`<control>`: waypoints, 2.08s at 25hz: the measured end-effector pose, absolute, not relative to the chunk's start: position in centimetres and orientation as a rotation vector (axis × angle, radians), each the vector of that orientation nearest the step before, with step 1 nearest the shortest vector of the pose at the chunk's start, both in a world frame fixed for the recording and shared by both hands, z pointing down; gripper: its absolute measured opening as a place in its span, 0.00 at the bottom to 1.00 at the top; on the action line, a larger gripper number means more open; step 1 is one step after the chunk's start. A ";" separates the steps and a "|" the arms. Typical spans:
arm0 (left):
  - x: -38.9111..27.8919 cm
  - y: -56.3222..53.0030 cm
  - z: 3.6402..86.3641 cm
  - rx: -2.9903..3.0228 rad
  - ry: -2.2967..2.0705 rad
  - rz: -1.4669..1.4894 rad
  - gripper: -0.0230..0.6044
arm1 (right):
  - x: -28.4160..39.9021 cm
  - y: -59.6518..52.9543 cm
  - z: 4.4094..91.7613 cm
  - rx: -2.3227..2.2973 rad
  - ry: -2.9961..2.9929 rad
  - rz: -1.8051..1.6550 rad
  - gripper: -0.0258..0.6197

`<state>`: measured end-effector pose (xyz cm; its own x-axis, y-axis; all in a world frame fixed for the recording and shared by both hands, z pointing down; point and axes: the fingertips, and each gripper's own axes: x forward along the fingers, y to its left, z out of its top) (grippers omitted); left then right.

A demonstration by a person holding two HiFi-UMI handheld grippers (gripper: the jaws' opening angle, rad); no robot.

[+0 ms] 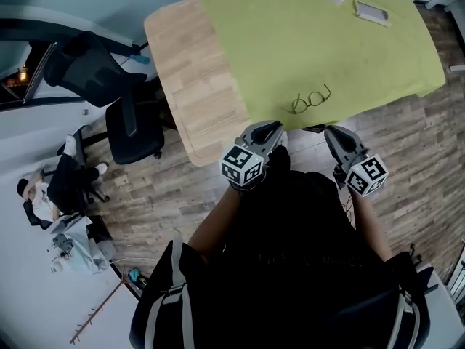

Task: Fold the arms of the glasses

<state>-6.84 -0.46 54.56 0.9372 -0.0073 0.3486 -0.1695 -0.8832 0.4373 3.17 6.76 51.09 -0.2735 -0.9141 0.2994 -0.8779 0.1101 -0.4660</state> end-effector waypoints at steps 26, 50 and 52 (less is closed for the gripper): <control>-1.4 -3.6 55.5 2.633 -0.314 0.521 0.09 | 10.6 1.5 56.4 -1.860 2.682 -0.885 0.09; -0.2 -3.6 58.9 2.583 -0.386 0.659 0.15 | 11.1 -0.3 63.0 -1.750 3.020 -0.991 0.09; 0.0 -3.6 59.0 2.588 -0.389 0.667 0.15 | 11.1 -0.4 63.4 -1.743 3.039 -0.997 0.09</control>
<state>0.02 -3.62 59.00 0.8443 -0.1575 0.5121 -0.3684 -0.8647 0.3414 11.12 -0.43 63.37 -0.4476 -0.6182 0.6461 -0.8808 0.4295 -0.1992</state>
